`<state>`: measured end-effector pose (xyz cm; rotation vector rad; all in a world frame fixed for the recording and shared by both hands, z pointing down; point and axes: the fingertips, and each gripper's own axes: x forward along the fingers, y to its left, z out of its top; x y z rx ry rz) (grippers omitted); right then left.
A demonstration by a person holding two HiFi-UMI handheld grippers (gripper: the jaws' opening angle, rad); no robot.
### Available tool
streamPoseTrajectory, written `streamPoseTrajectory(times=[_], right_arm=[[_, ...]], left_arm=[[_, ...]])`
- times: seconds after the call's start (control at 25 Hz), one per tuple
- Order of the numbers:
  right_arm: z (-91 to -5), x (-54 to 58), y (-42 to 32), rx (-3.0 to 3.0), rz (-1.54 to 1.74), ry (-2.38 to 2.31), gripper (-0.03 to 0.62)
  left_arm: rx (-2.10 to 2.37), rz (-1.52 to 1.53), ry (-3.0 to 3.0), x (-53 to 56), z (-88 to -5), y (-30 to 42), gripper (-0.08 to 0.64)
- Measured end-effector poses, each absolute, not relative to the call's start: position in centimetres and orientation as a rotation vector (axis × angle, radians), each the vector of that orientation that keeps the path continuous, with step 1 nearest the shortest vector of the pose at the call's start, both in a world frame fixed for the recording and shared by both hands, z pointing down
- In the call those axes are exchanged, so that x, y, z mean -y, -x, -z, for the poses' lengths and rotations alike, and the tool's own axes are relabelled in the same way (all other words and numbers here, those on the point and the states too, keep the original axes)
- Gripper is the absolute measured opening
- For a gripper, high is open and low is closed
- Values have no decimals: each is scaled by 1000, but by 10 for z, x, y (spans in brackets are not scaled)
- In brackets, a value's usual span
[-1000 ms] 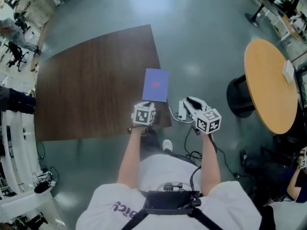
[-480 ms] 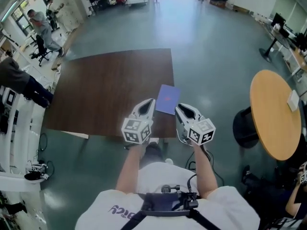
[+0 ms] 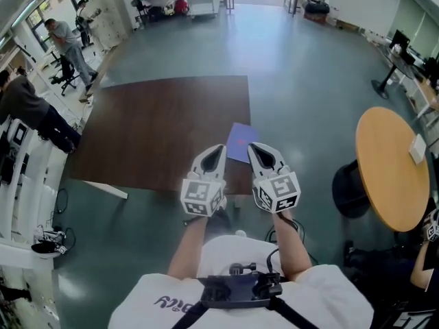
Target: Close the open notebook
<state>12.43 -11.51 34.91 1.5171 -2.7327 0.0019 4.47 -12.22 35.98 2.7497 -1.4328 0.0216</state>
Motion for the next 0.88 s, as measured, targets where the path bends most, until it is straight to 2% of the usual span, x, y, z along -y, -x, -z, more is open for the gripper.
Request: streamPoseTrajectory(times=[0.48,0.88], right_arm=[[-350,84,-119,2728,-57,-1627,2],[-309,87,-112,2687,25,-1804,2]], left_arm=[[1519,-8,-2720,100,-360,-22,6],[1465,56,-2862,99,-317,-4,6]])
